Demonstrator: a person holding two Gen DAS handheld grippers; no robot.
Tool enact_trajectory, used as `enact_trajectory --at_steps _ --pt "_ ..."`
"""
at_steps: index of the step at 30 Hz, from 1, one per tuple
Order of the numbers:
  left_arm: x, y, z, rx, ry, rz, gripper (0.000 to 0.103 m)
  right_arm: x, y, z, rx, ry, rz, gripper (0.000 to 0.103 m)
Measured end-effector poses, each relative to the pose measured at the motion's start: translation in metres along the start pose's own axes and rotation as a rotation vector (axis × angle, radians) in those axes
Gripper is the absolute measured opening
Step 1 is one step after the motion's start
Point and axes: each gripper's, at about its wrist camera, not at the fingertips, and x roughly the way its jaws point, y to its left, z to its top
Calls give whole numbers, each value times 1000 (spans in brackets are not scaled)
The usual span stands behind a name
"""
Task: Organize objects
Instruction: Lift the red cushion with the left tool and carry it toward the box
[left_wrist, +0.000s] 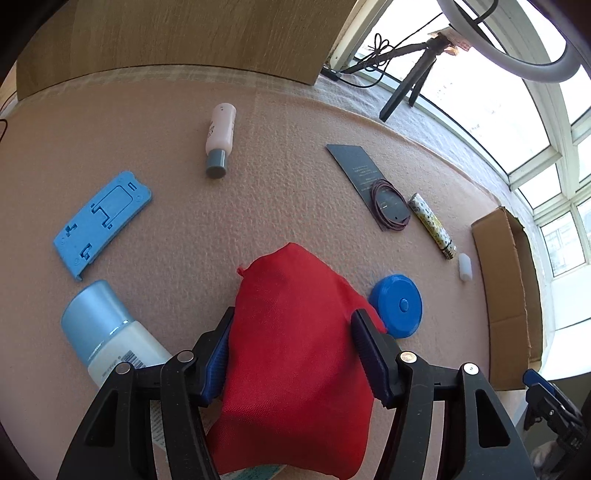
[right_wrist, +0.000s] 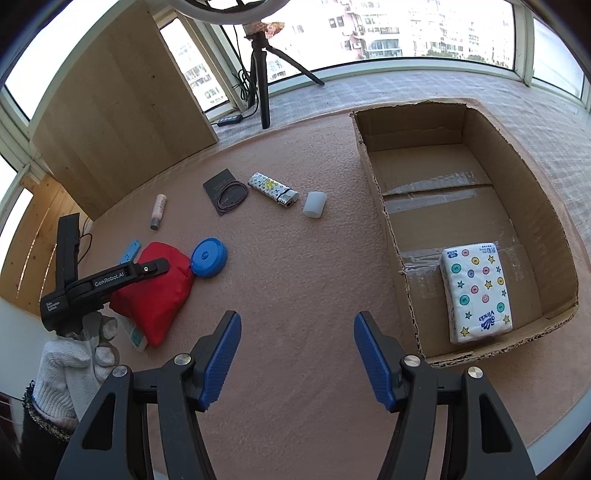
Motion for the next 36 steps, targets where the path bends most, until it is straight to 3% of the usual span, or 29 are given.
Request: enact_trajectory --at_steps 8,14,16,24,31,36 --pt "-5 -22 -40 -26 12 -39 64 1 -2 -7 -4 10 9 60" --pt "-7 -57 -71 24 83 -105 68 4 -3 -12 -5 27 12 60" --pt "-18 -65 -76 64 58 -88 68 4 -2 -13 -4 27 16 60" --pt "-45 -63 -90 170 47 -69 71 8 5 -23 -21 55 36 60" --pt "-37 -64 -114 134 83 -137 71 13 11 -28 -31 78 54 60" --pt "-40 -66 -117 138 68 -135 71 17 16 -27 -43 95 78 60"
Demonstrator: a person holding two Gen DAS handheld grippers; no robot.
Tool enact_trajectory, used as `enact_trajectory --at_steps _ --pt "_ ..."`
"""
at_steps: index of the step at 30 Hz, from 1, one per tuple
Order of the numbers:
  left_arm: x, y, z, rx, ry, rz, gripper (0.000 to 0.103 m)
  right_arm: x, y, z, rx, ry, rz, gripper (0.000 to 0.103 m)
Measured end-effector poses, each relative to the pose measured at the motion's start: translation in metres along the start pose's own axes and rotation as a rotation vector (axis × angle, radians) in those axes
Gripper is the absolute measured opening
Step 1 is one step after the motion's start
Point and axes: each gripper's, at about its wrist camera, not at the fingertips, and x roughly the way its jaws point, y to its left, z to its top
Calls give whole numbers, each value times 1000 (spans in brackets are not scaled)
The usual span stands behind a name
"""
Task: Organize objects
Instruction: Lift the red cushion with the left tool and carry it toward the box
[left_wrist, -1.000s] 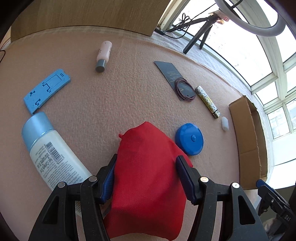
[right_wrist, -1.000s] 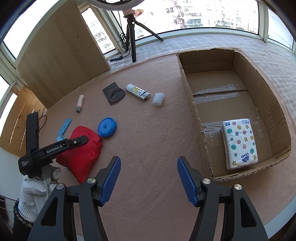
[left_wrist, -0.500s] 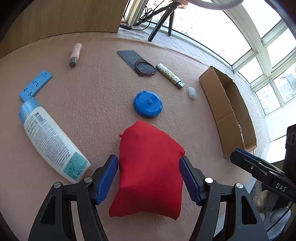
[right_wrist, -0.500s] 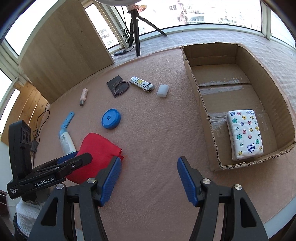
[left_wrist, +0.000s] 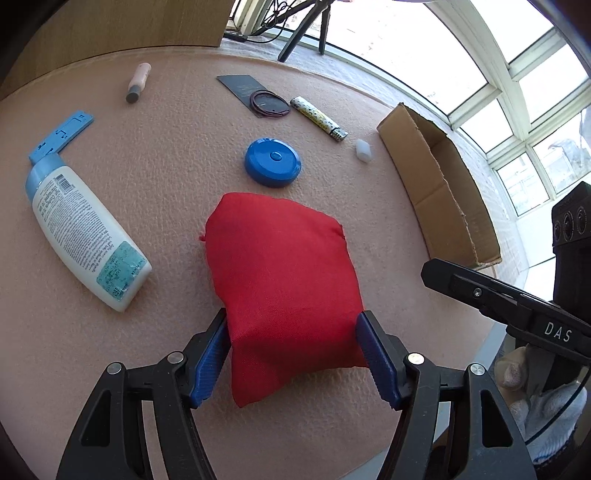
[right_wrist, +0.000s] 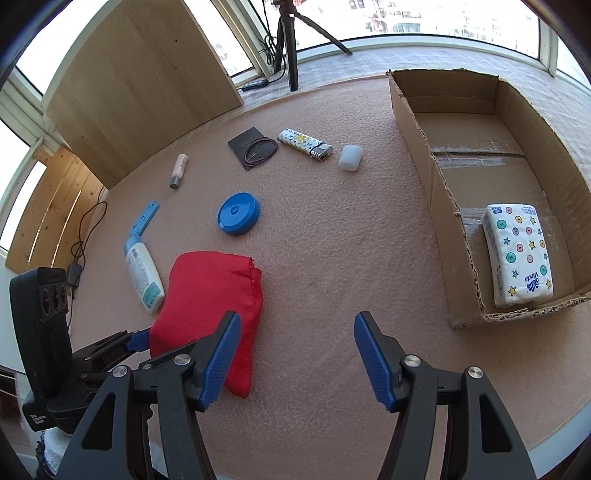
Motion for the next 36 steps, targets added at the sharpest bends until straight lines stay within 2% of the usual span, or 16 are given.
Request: enact_trajectory --at_steps 5,10,15,27,30,36 --pt "-7 5 3 5 -17 0 71 15 9 5 -5 62 72 60" --pt "-6 9 5 21 -15 -7 71 31 18 7 -6 107 107 60" --pt "-3 10 6 18 -10 -15 64 49 16 9 51 163 165 60" --pt "1 8 6 35 -7 -3 56 65 25 13 22 191 172 59" --pt "1 9 6 34 -6 -5 56 69 27 12 29 204 209 53" --pt "-1 6 10 37 -7 -18 55 66 31 15 23 197 217 52"
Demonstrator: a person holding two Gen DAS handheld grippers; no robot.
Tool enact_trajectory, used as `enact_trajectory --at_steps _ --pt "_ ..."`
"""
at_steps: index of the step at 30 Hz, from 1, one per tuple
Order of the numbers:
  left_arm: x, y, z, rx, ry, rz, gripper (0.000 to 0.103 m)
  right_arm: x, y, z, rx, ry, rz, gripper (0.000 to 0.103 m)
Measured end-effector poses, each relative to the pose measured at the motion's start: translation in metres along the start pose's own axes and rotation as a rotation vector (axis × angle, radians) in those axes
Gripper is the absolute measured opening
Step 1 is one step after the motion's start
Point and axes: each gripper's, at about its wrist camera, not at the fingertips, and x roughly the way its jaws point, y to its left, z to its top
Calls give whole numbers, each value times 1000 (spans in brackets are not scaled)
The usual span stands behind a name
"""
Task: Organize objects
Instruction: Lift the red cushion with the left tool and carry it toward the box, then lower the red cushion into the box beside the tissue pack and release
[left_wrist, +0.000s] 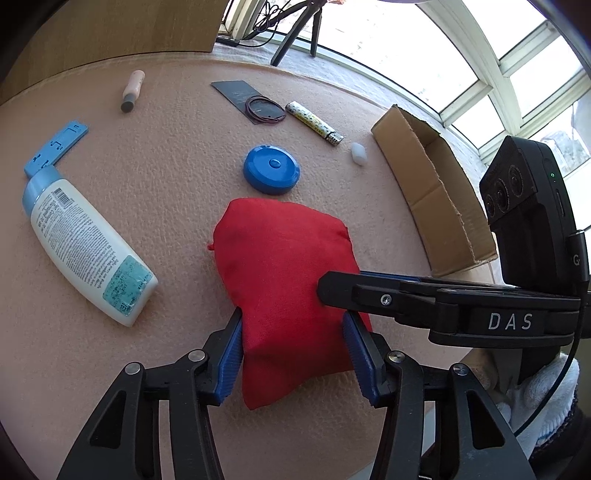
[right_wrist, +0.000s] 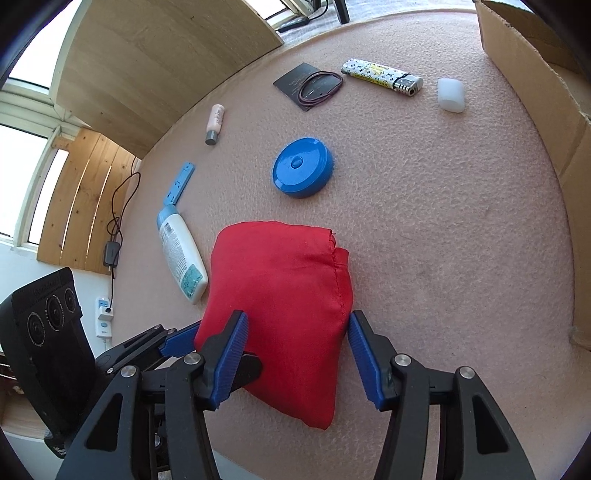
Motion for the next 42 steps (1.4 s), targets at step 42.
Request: enact_trajectory --at_steps 42 --pt "75 -223 134 280 -99 -119 56 -183 -123 70 56 -370 -214 52"
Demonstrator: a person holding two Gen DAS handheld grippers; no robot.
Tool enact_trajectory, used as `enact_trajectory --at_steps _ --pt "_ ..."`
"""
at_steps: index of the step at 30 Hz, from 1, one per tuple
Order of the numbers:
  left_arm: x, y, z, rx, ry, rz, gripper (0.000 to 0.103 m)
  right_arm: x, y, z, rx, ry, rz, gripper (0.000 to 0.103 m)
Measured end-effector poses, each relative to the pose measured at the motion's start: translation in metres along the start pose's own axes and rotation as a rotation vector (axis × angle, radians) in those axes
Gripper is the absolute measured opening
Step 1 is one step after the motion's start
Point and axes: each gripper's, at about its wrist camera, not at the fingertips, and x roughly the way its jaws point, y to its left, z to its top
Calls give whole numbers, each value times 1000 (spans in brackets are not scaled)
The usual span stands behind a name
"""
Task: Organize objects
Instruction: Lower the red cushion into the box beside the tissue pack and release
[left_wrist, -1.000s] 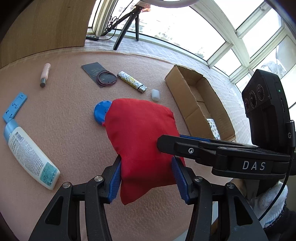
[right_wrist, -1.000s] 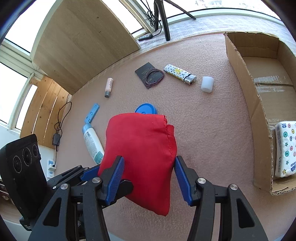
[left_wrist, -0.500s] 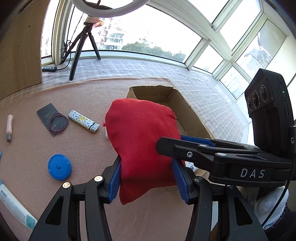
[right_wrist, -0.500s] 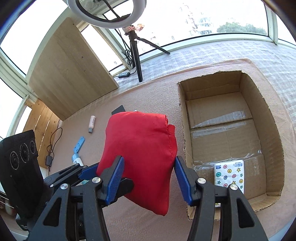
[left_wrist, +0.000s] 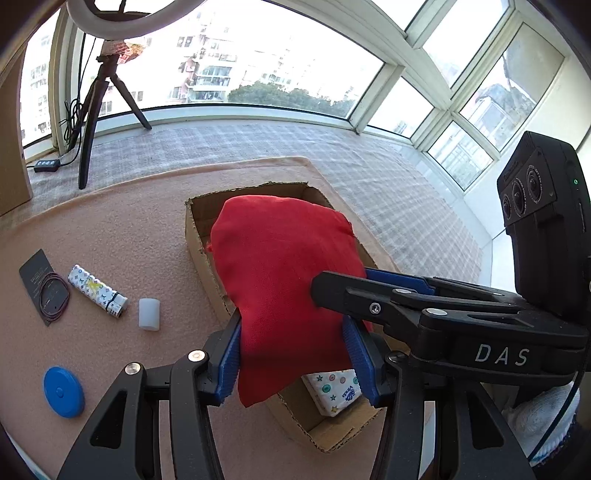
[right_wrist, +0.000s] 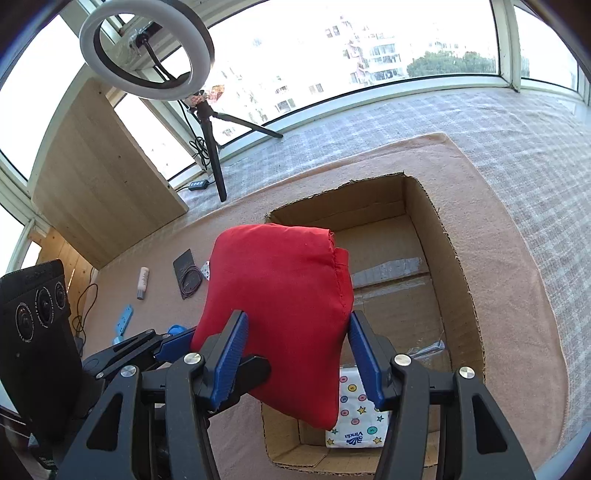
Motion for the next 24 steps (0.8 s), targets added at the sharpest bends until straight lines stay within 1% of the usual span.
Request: enact_trajectory --at_steps 8,12,15,18,24 --pt "21 -15 10 18 8 8 56 -4 -20 7 5 -12 -35 52" --pt "25 -17 12 27 13 45 56 -6 -23 7 -4 -20 -65 52" --pt "23 -16 10 32 14 49 56 -8 -22 7 -21 -30 -85 53" --pt "17 -10 7 18 11 51 56 -10 -20 7 -20 -32 -76 53" --pt "-2 11 -6 -19 4 82 56 -8 -10 1 -24 -31 -63 54"
